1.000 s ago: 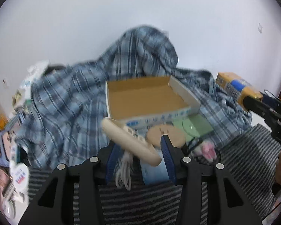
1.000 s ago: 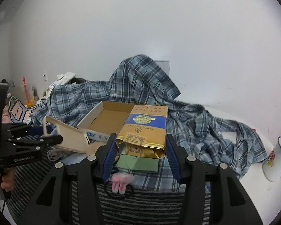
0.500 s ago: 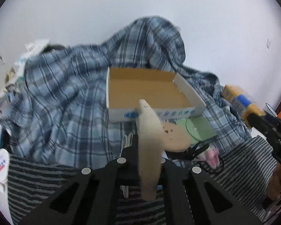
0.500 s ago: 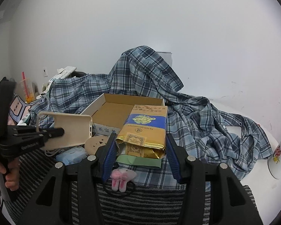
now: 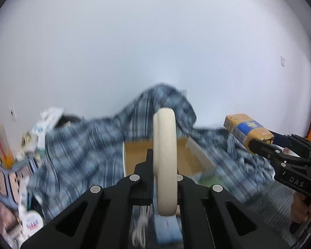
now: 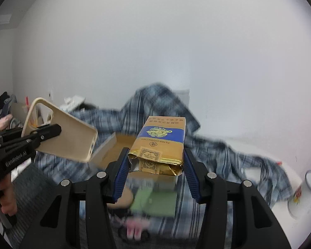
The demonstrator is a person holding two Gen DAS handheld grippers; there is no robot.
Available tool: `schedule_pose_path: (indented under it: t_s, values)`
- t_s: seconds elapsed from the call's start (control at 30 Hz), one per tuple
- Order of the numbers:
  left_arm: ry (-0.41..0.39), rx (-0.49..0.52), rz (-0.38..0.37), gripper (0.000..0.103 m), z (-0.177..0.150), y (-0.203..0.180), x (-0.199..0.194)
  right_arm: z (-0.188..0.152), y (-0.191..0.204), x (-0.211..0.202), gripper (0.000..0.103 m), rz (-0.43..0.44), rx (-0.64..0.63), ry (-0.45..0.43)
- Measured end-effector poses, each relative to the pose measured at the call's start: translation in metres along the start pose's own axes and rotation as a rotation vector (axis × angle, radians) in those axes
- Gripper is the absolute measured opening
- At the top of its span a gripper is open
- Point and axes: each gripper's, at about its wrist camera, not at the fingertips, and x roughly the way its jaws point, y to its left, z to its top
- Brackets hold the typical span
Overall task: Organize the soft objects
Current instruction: 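Lower the tea packet into the white box and open the right tool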
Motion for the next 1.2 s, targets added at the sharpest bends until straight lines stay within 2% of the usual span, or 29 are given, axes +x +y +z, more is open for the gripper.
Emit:
schedule_pose_path:
  t_s: [0.1,0.17,0.33,0.47,0.67,0.83,0.97,1.03,1.2]
  values:
    - [-0.064,0.003,0.012,0.004,0.02,-0.001,0.002,0.025,0.003,0.01,0.049,-0.011,-0.008,-0.056]
    - [-0.09,-0.009,-0.013,0.004,0.036,0.003,0.011,0.041,0.004,0.024,0.049,-0.018,-0.008,-0.076]
    - [-0.126,-0.039,-0.051,0.004,0.062,0.017,0.051,0.059,-0.001,0.07,0.049,-0.05,0.02,-0.069]
    - [-0.1,-0.045,-0.053,0.004,0.062,0.024,0.097,0.049,-0.001,0.109,0.049,-0.058,0.018,-0.031]
    - [-0.021,0.029,-0.022,0.004,0.034,0.019,0.146,0.015,0.002,0.155,0.049,-0.061,-0.009,0.081]
    - [0.04,0.042,0.005,0.004,0.016,0.021,0.166,-0.005,-0.007,0.18,0.049,-0.028,0.021,0.184]
    - [0.055,0.061,0.029,0.004,0.011,0.023,0.174,-0.017,-0.019,0.193,0.05,-0.007,0.046,0.249]
    - [0.096,0.064,0.024,0.004,0.009,0.024,0.182,-0.023,-0.024,0.2,0.05,0.007,0.069,0.279]
    - [0.164,0.069,0.018,0.004,0.003,0.022,0.193,-0.028,-0.023,0.202,0.053,0.026,0.074,0.314]
